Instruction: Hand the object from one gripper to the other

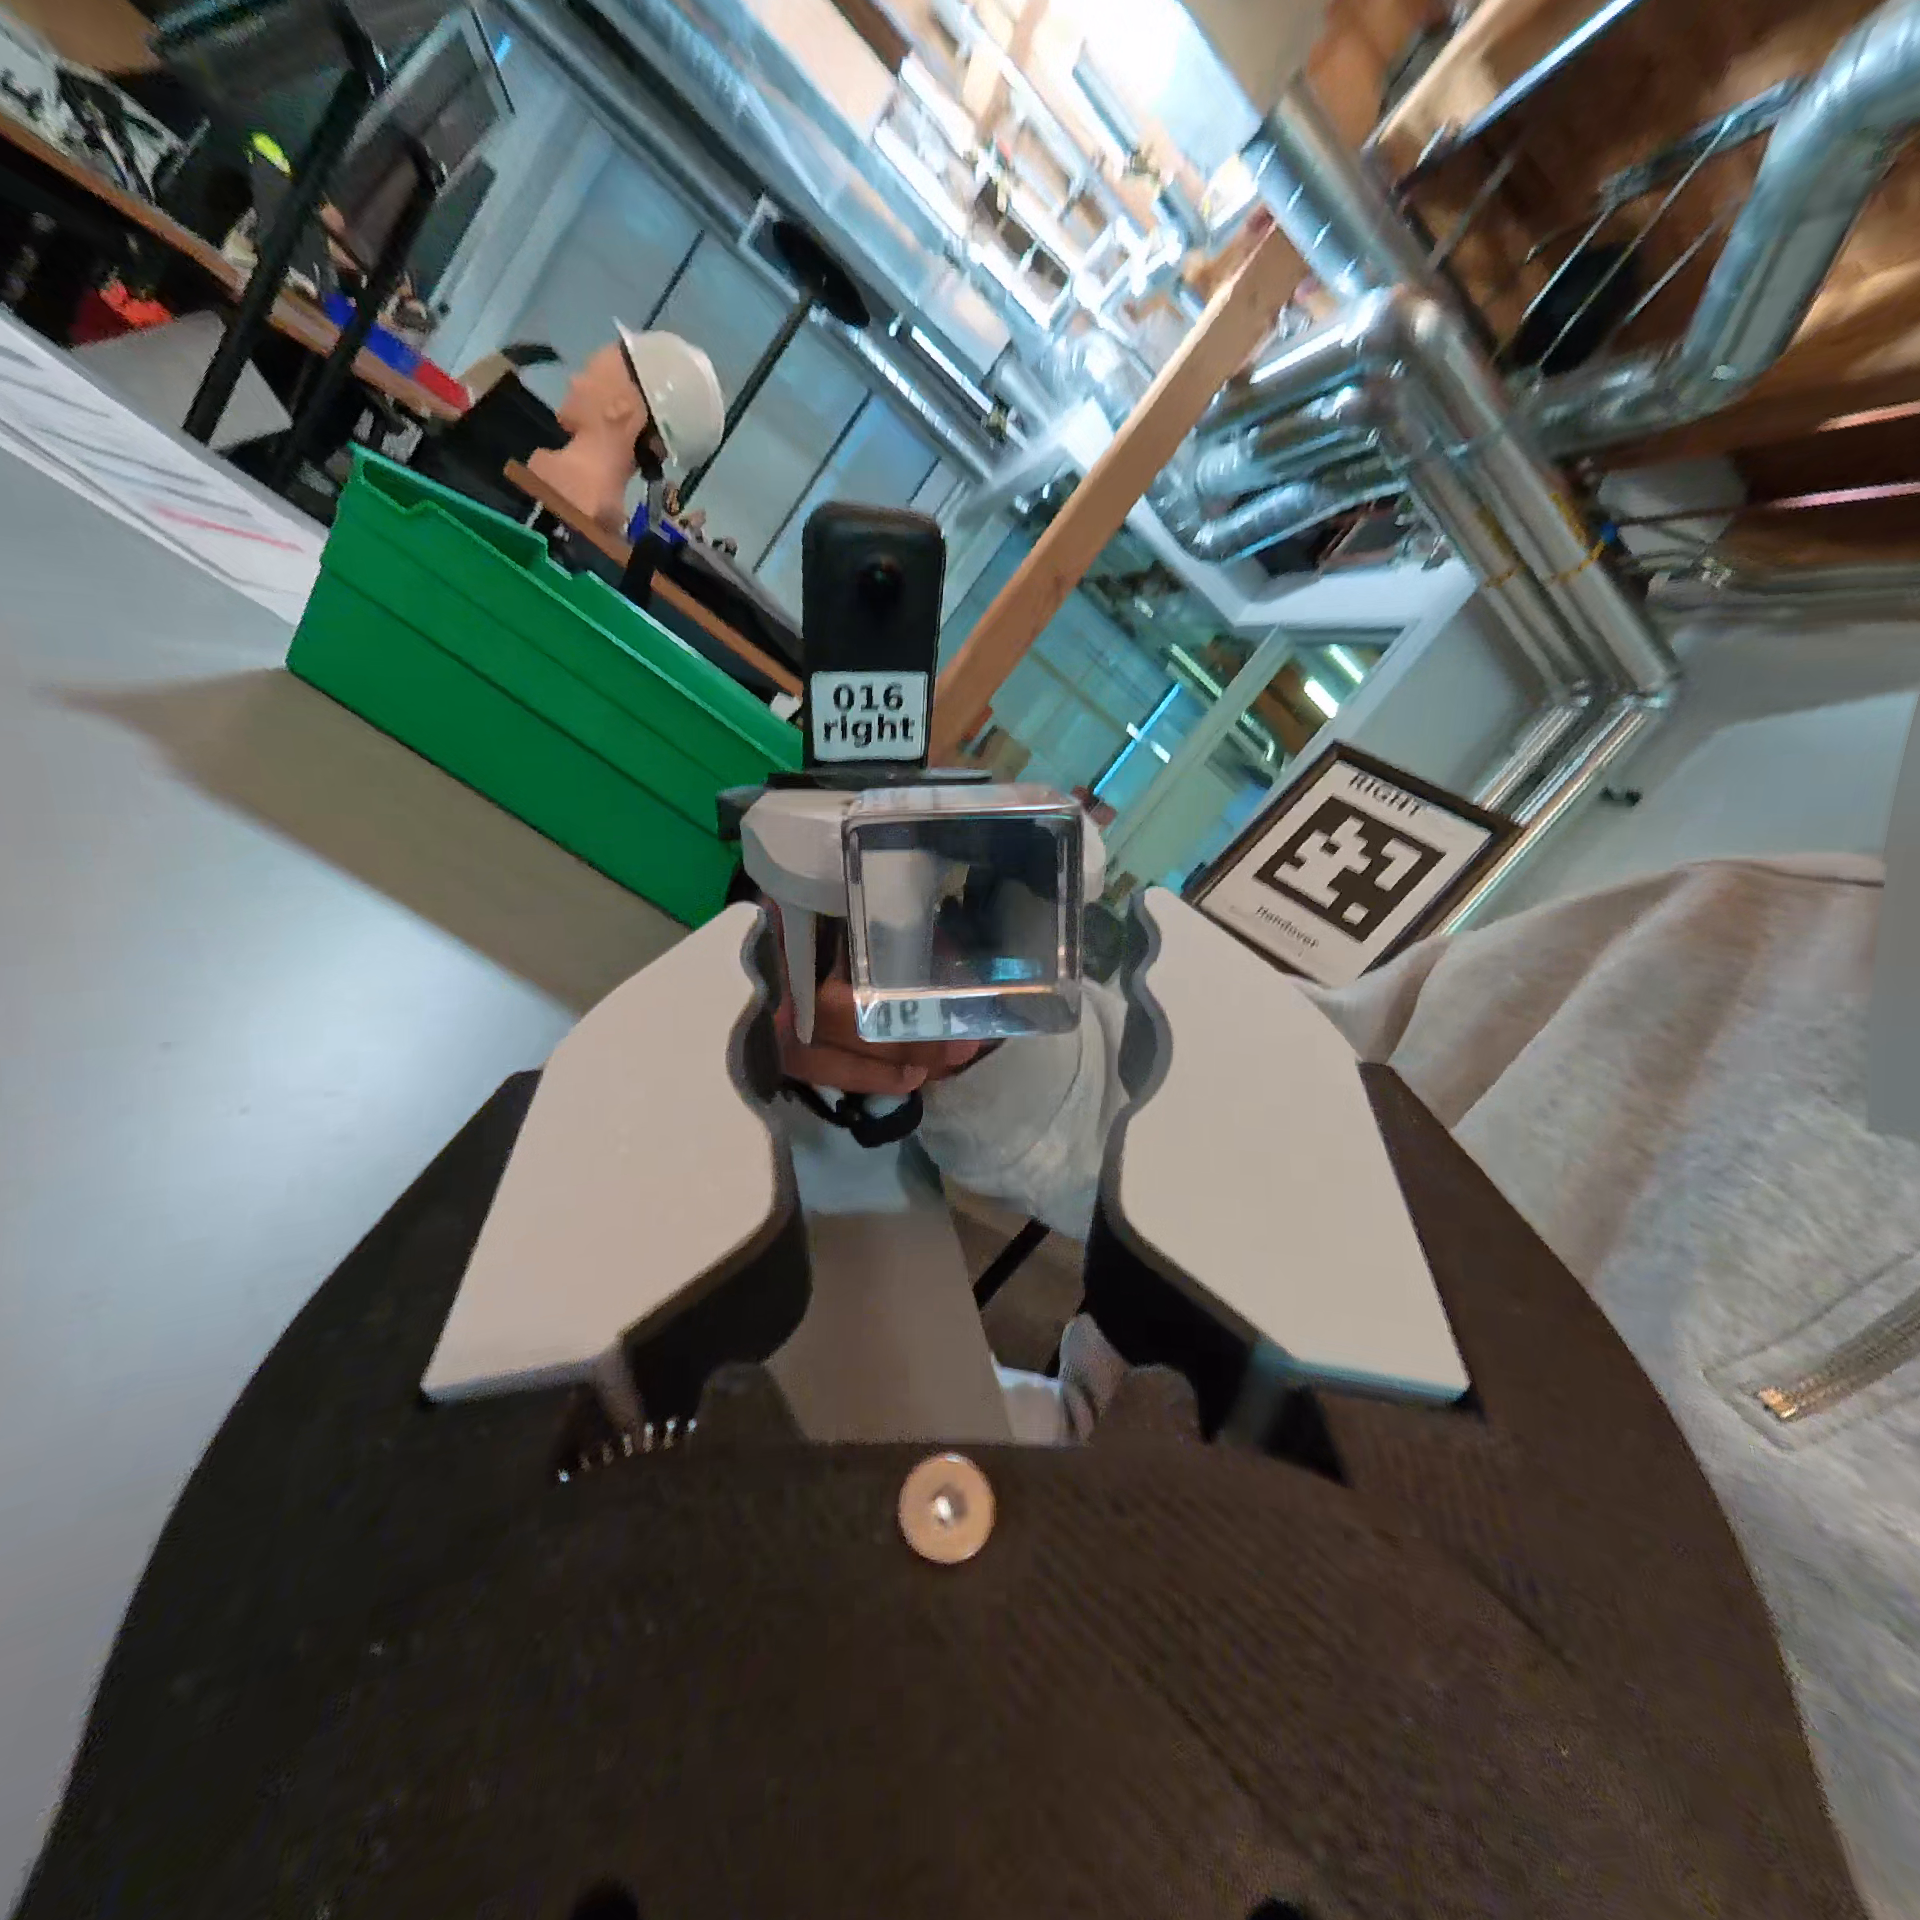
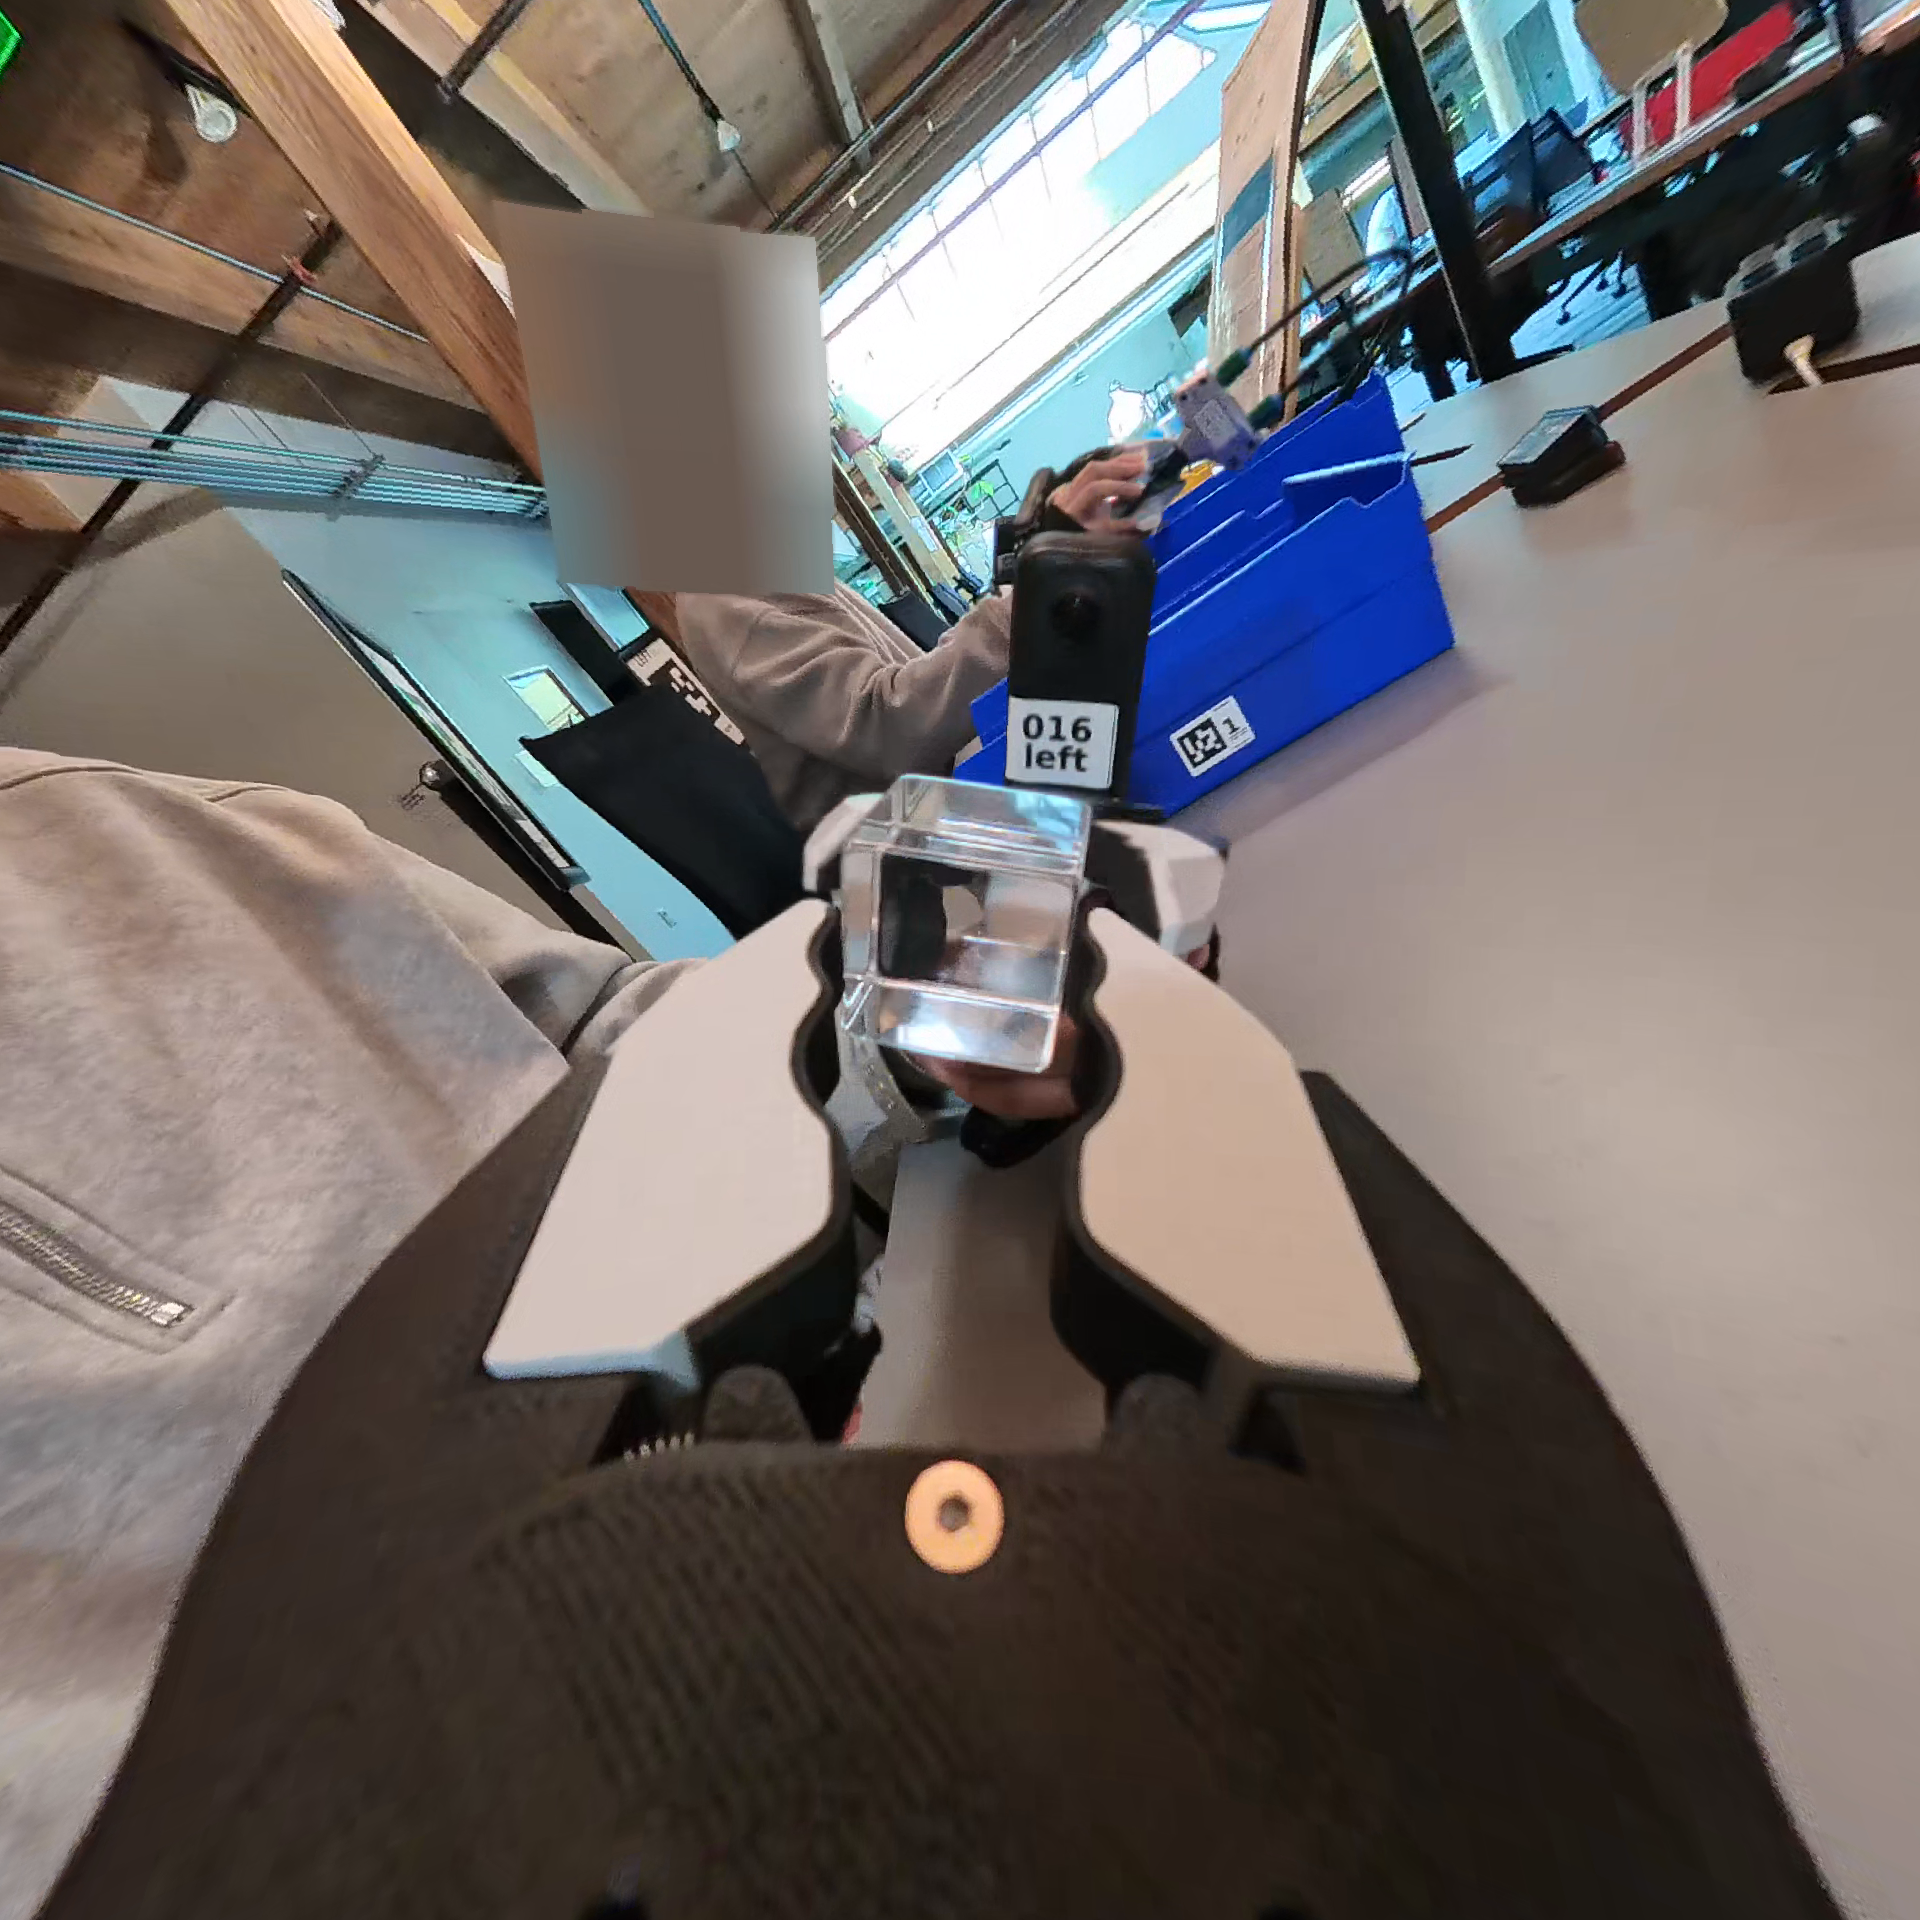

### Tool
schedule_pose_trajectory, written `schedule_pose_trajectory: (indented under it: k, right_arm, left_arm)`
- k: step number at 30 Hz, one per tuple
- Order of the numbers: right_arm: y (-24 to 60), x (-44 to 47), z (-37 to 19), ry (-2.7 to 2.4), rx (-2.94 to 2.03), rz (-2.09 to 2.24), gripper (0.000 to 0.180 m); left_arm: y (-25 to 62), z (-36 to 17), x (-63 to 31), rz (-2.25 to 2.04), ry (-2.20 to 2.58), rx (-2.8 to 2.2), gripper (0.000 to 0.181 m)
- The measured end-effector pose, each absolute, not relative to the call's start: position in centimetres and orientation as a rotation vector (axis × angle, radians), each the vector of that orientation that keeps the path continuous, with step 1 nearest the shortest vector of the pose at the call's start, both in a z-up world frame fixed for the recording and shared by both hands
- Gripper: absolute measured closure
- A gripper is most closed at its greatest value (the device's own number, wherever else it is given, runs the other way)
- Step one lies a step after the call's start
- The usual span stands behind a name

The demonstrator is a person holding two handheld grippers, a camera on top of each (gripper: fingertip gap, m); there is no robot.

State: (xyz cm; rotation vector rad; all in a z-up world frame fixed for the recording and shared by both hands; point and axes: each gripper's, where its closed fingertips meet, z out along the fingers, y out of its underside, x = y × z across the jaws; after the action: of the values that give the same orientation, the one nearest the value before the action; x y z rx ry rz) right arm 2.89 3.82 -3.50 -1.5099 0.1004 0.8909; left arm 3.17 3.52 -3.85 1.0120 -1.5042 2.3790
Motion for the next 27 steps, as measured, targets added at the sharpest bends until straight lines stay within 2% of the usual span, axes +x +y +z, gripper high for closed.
schedule_pose_trajectory:
  k: [1,4,11,16,23,26,27]
  right_arm:
    - [3.8,2.8,-3.6,0.095,-1.524,0.886,0.138]
    - [3.9,2.7,-4.1,0.086,-1.557,0.865,0.138]
    - [4.6,4.5,-5.3,0.102,-1.570,0.618,0.133]
    - [4.3,6.9,-3.9,0.016,-1.493,0.167,0.092]
    - [5.5,4.4,-5.1,-0.283,-1.600,-0.302,0.096]
    - [6.1,5.4,-5.4,-0.198,-1.633,-0.510,0.102]
    - [6.2,5.9,-5.6,-0.150,-1.651,-0.555,0.098]
  left_arm:
    - [3.4,-4.1,3.1,2.361,-1.538,1.016,0.118]
    - [3.0,-4.6,2.9,2.316,-1.597,1.009,0.136]
    - [4.3,-5.4,4.1,2.294,-1.535,1.169,0.136]
    - [5.6,-5.2,4.8,2.316,-1.321,1.242,0.137]
    - [7.0,-5.7,5.8,2.314,-1.018,1.354,0.137]
    - [7.9,-5.8,6.2,2.332,-0.806,1.395,0.137]
    - [8.3,-5.8,6.3,2.338,-0.712,1.404,0.137]
